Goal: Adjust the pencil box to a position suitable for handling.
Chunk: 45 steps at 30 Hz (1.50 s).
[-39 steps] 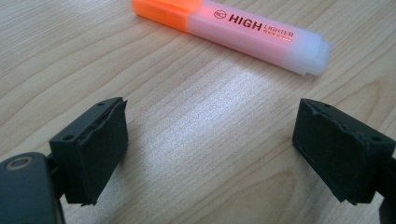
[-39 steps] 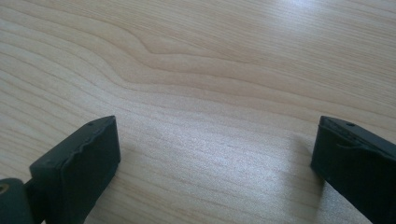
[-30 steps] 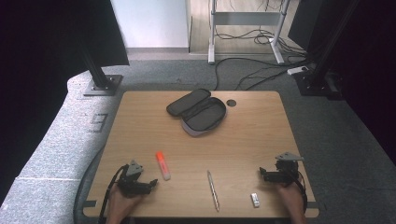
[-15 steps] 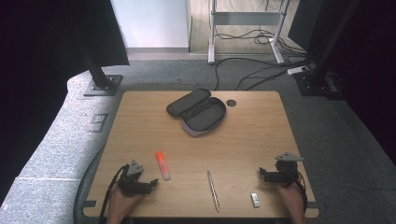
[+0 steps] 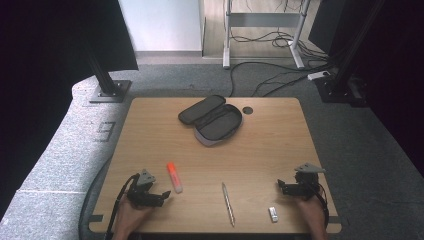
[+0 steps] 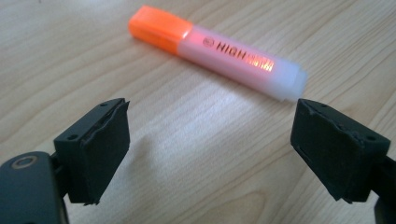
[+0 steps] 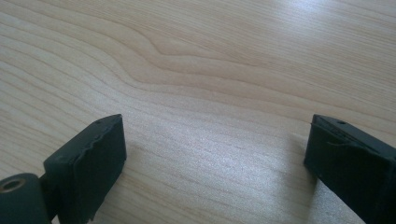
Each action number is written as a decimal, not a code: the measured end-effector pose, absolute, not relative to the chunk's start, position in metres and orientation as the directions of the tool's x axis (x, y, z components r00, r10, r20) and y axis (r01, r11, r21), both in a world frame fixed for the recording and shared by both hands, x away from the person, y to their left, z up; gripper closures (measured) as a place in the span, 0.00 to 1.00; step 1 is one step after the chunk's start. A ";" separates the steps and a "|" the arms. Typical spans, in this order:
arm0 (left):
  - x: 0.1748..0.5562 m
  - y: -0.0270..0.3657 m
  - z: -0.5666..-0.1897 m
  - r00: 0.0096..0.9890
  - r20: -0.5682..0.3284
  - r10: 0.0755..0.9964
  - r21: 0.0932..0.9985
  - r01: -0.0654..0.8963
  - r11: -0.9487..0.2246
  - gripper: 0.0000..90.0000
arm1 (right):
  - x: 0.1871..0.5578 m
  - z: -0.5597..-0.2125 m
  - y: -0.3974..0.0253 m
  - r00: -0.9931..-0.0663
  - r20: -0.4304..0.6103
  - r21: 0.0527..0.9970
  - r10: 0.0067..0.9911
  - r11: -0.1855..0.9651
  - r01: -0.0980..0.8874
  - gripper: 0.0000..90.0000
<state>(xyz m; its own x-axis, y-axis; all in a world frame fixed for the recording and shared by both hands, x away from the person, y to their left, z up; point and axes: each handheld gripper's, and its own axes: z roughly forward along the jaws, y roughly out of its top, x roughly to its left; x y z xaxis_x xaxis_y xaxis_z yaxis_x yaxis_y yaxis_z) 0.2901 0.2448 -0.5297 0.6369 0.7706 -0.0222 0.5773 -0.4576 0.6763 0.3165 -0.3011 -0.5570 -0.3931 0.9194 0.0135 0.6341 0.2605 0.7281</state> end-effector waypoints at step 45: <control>0.367 0.178 -0.477 0.744 -0.003 0.668 0.720 0.465 -0.516 0.18 | 0.317 -0.557 -0.301 -0.393 0.012 0.728 0.919 0.261 0.633 0.05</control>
